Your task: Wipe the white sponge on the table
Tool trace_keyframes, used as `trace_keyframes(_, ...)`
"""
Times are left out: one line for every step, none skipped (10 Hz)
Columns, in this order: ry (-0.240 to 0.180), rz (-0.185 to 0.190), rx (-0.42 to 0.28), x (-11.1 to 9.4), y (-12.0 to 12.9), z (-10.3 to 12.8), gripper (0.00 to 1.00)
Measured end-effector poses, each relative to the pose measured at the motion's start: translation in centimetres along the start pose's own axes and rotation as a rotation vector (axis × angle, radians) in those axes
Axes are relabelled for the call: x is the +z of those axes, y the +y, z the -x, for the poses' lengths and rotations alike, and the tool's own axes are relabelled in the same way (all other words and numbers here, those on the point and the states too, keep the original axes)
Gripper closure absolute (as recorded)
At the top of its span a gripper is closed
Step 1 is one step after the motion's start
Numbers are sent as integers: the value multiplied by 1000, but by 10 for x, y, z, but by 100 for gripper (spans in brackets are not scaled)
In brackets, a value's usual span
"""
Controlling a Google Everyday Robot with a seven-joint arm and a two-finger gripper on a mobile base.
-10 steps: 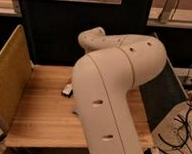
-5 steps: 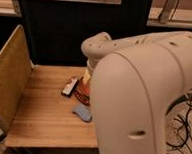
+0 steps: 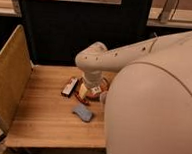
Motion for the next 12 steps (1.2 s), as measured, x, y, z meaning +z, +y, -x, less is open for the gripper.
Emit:
trace_keyframes(3,11,-41,0,21,4,20)
trace_keyframes(7,18,-50,0,28,4,20)
trace_keyframes(11,16,-48,0,26,2,20)
trace_keyframes(16,13,-44,0,24,0,20)
trace_keyframes(14,14,-48,0,26,2,20)
trace_keyframes(12,12,-48,0,25,2,20)
trace_keyframes(4,12,-53,1,25,8,20)
trace_keyframes(-7,23,-76,4,34,17,20)
trace_keyframes(-22,51,-110,6,53,27,20)
trace_keyframes(-29,75,-134,8,66,30,20)
trace_keyframes(-33,109,-155,11,81,32,20)
trace_keyframes(-31,124,-165,13,88,33,20)
